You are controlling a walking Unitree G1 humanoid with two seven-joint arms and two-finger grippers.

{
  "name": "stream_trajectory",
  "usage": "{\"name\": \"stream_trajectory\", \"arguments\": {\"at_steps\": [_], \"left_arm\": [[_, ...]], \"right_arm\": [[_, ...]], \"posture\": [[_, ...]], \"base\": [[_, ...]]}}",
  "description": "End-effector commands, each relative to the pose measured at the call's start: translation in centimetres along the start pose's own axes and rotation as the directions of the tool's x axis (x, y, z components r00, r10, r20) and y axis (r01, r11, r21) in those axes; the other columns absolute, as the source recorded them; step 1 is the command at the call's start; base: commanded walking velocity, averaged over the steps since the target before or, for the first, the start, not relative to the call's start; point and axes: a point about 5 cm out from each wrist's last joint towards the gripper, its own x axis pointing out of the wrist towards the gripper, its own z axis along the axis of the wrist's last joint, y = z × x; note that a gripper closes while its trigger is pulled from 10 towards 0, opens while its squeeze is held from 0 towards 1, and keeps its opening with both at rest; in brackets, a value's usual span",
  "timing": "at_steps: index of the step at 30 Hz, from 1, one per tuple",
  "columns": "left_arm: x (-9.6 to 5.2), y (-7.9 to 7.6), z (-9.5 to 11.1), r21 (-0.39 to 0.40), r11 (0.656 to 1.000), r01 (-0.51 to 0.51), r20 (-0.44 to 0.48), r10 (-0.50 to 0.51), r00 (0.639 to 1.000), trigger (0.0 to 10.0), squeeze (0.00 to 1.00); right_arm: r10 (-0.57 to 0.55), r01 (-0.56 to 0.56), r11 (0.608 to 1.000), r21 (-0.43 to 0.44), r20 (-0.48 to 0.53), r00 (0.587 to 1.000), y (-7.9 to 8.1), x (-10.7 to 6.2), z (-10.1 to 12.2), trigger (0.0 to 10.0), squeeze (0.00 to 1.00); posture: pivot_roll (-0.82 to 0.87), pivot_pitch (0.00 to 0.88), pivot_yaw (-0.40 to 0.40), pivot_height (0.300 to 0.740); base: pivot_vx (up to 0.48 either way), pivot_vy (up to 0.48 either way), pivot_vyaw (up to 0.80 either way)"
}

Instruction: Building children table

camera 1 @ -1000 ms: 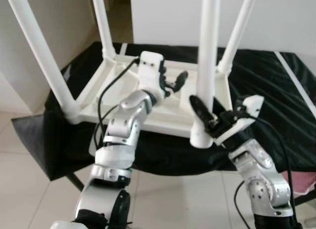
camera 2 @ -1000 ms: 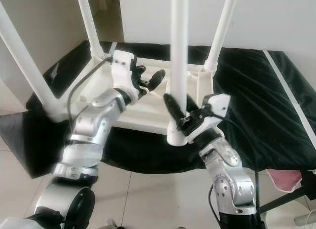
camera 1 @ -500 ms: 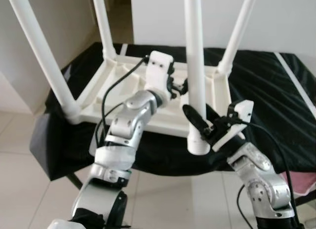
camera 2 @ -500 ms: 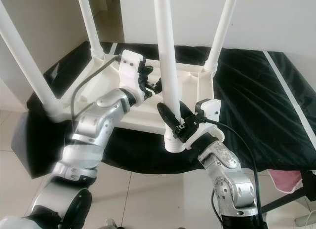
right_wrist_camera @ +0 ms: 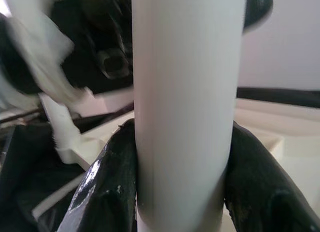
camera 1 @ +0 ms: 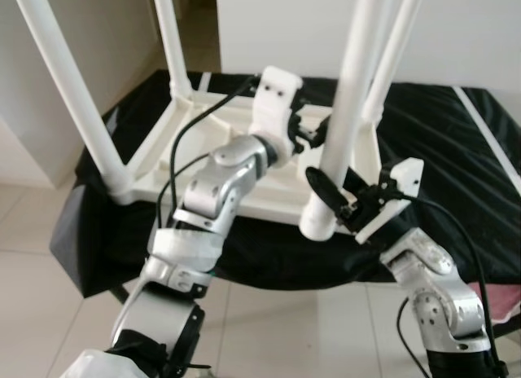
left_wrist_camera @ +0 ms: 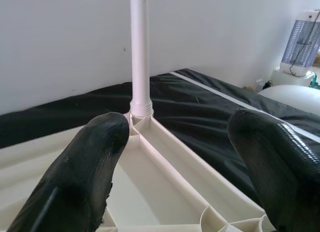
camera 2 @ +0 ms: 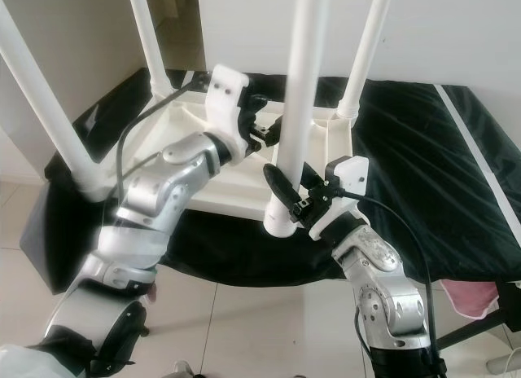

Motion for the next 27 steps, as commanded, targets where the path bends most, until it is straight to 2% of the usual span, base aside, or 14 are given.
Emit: {"name": "stream_trajectory", "arguments": {"at_steps": [1,18,25,26,27], "left_arm": [[0.2,-3.7,1.3,0.045,0.889,0.456,0.018,-0.457,0.889,10.0,0.0],[0.1,-3.3,2.1,0.084,0.899,0.431,0.016,-0.433,0.901,10.0,0.0],[0.0,-2.5,2.5,0.091,0.916,0.391,0.035,-0.395,0.918,10.0,0.0],[0.2,-1.7,2.1,0.094,0.943,0.321,0.044,-0.326,0.944,10.0,0.0],[0.2,-1.7,2.1,0.094,0.943,0.321,0.044,-0.326,0.944,10.0,0.0]], "right_arm": [[0.009,-0.009,1.0,0.006,-0.042,0.999,0.3,0.4,-0.7,10.0,0.0],[-0.001,0.001,1.0,-0.004,-0.025,1.0,0.3,0.9,-0.5,10.0,0.0],[-0.01,0.01,1.0,-0.005,-0.022,1.0,0.3,1.0,-0.5,10.0,0.0],[-0.024,0.024,1.0,-0.001,-0.012,1.0,0.1,0.9,-0.4,10.0,0.0],[-0.024,0.024,1.0,-0.001,-0.012,1.0,0.1,0.9,-0.4,10.0,0.0]], "posture": [[-0.03,0.006,-0.01,0.74],[-0.03,0.006,-0.009,0.74],[-0.03,0.007,-0.011,0.74],[-0.03,0.006,-0.008,0.74],[-0.03,0.006,-0.008,0.74]], "base": [[0.0,0.0,0.0],[0.0,0.0,0.0],[0.0,0.0,0.0],[0.0,0.0,0.0],[0.0,0.0,0.0]]}}
